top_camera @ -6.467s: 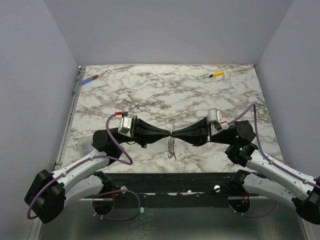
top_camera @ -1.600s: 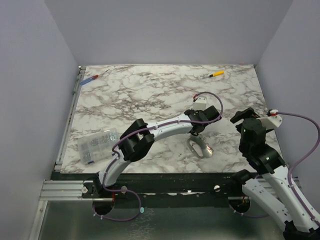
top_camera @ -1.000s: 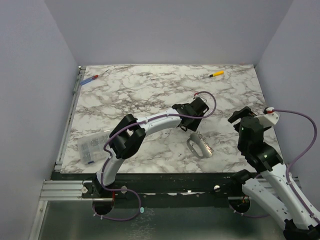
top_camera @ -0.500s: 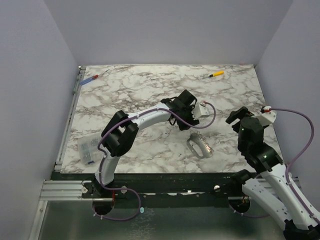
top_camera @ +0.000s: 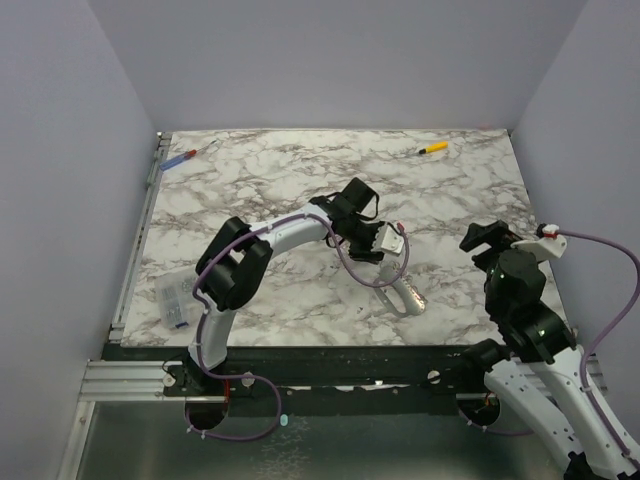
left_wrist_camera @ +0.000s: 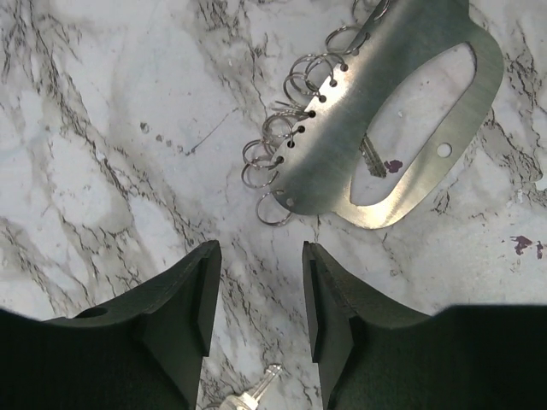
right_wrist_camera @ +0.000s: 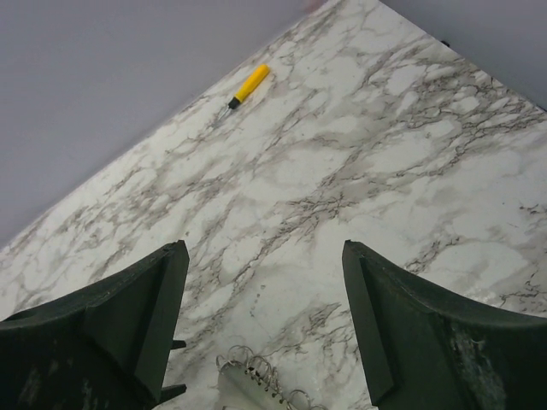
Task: Put the keys on the keyring
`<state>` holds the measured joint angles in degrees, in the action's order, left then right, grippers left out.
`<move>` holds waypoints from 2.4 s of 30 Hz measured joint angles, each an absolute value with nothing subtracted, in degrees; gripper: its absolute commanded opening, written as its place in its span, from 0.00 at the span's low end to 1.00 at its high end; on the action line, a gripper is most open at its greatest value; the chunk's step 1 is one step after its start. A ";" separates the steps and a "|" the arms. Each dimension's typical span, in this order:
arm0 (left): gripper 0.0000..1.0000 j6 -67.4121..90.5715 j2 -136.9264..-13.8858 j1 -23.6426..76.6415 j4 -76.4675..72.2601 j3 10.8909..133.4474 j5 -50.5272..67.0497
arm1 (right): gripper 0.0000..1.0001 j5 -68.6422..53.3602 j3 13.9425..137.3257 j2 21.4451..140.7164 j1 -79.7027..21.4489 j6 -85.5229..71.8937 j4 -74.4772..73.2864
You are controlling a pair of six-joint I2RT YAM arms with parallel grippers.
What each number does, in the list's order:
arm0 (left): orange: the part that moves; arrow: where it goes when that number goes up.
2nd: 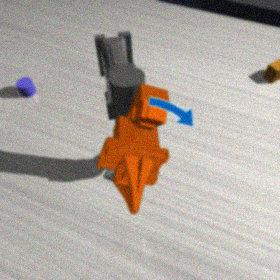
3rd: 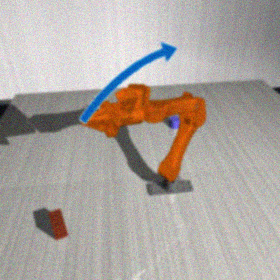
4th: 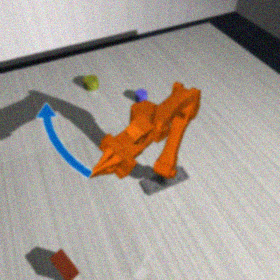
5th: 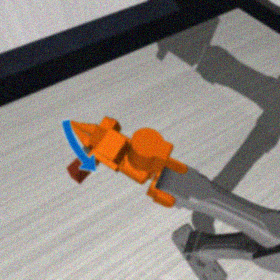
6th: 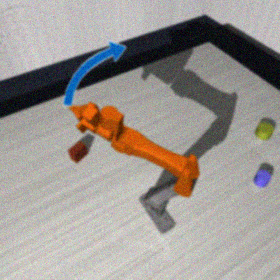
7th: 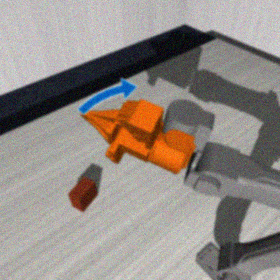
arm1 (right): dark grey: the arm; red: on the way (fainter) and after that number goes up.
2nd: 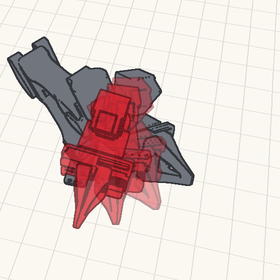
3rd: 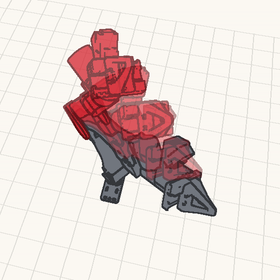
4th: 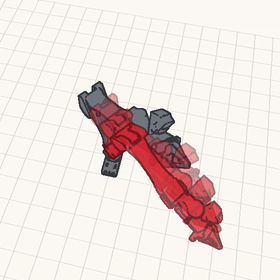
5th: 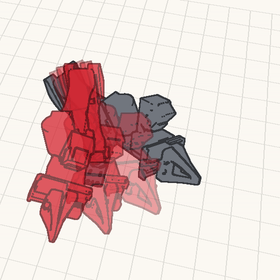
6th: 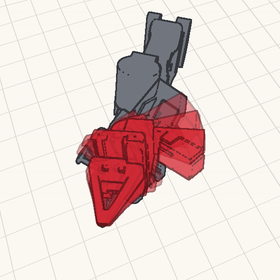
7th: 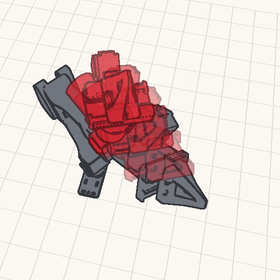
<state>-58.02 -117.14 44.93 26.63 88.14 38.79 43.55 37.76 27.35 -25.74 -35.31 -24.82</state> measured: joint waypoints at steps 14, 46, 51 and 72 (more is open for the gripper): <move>0.40 -69.06 -125.56 44.69 31.79 96.82 44.10 | 0.82 40.82 36.84 26.96 -25.74 -33.87 -23.18; 0.42 -71.11 -130.78 44.69 37.45 103.92 44.82 | 0.82 38.54 36.47 28.40 -25.74 -33.36 -21.89; 0.41 -71.50 -131.90 44.75 39.07 106.74 44.80 | 0.82 38.19 36.47 28.51 -25.74 -33.34 -21.89; 0.19 -73.87 -135.44 45.39 45.06 110.26 45.08 | 0.82 38.02 36.45 28.99 -25.74 -33.34 -21.80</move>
<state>-73.87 -135.44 45.39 45.06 110.26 45.08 38.02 36.45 28.99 -25.74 -33.34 -21.80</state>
